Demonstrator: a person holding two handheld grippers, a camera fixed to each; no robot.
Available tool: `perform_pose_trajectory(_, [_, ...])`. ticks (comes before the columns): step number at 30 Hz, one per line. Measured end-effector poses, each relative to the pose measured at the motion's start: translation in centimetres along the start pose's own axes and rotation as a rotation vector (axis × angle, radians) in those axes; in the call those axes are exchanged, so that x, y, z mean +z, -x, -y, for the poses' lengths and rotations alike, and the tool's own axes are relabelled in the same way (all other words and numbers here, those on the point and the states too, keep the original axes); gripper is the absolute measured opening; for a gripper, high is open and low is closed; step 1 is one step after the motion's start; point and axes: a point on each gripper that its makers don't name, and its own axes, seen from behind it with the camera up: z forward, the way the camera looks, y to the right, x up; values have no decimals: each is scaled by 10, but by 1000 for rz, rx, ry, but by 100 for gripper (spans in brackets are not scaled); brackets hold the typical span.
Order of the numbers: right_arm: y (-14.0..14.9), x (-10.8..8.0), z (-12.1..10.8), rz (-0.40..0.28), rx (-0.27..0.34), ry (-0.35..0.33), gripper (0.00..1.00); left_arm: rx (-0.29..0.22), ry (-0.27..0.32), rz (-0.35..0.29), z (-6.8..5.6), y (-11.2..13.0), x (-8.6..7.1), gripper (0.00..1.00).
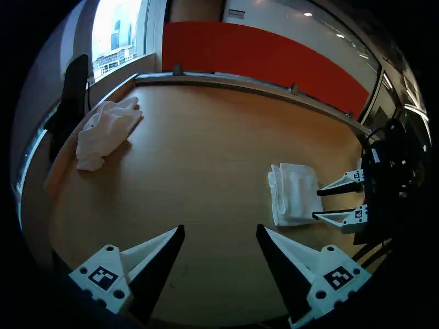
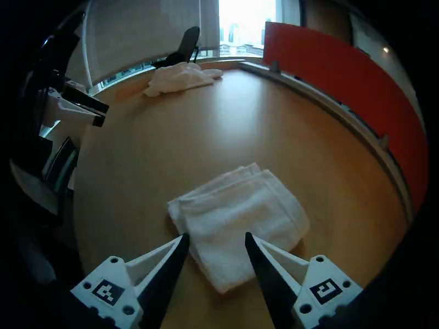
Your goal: Fold towel
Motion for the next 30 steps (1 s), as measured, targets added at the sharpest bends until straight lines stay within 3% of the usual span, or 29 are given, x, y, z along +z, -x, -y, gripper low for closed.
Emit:
perform_pose_trajectory(12, [50,-10,-5,77,49,58,74,9,10,-1,-4,-3,2,97])
perform_pose_trajectory(18, [60,-9,-2,90,81,58,70,10,11,-4,-5,-3,1,97])
perform_pose_trajectory(30, [70,-5,-2,99,122,62,30,9,12,-2,-6,-2,1,97])
